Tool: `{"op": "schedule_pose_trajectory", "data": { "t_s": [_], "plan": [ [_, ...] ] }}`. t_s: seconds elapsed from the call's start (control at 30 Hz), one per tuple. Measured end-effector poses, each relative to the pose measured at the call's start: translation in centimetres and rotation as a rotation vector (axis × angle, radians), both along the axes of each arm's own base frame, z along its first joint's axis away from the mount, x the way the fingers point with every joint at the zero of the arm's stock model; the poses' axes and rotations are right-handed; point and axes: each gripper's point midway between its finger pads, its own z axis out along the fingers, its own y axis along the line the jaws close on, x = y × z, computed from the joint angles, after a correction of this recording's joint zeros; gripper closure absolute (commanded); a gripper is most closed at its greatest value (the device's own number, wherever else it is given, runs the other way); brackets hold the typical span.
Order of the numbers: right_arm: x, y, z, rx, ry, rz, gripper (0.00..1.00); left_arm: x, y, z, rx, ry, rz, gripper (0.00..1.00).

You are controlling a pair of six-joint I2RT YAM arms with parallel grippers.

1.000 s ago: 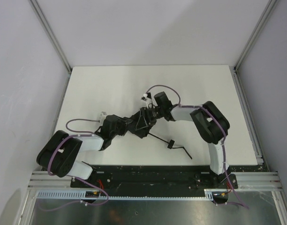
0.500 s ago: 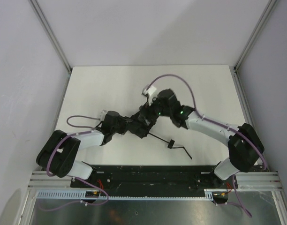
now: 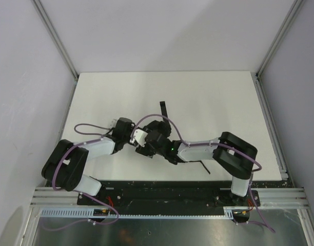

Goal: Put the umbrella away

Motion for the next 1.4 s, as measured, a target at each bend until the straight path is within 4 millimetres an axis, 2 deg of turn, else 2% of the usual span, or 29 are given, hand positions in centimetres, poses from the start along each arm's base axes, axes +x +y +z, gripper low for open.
{"op": "schedule_pose_trajectory", "data": {
  "t_s": [0.07,0.3,0.47,0.67,0.77,0.83,0.9,1.0,1.03,1.17,1.3,1.4],
  "plan": [
    [0.3,0.2,-1.3,-0.029,-0.027,-0.004,0.30,0.0,0.0,-0.1,-0.003,0.007,0.004,1.00],
    [1.6,0.6,-2.4,-0.048,-0.112,-0.062,0.45,0.1,0.2,-0.3,-0.016,0.022,0.026,1.00],
    [2.9,0.6,-2.4,-0.051,-0.150,-0.137,0.62,0.6,0.5,-0.3,-0.017,0.023,0.046,1.00],
    [3.4,0.8,-2.7,-0.041,-0.135,-0.197,0.85,0.9,0.7,-0.3,-0.014,0.020,0.052,1.00],
    [3.7,0.9,-2.9,-0.022,-0.104,-0.220,0.91,1.0,0.9,-0.4,-0.016,0.027,0.055,1.00],
    [3.9,1.1,-3.2,-0.004,-0.069,-0.221,0.85,1.4,1.0,-0.4,-0.012,0.025,0.058,1.00],
    [4.1,1.4,-3.4,0.017,-0.034,-0.216,0.67,1.7,1.1,-0.4,-0.006,0.024,0.058,1.00],
    [3.9,1.9,-3.1,0.058,0.020,-0.204,0.45,2.0,1.1,-0.4,-0.002,0.023,0.057,1.00],
    [3.7,2.1,-2.6,0.074,0.030,-0.193,0.41,2.1,1.1,-0.4,-0.002,0.023,0.056,1.00],
    [2.5,2.2,-2.2,0.071,0.082,-0.144,0.29,1.9,0.7,-0.4,-0.015,0.027,0.040,1.00],
    [1.6,0.6,-1.6,0.020,0.137,-0.124,0.19,1.2,0.0,-0.4,-0.036,0.043,0.005,1.00],
    [1.1,-0.5,-0.5,0.001,0.167,-0.111,0.15,1.0,-0.3,-0.4,-0.044,0.049,-0.007,1.00]
  ]
}}
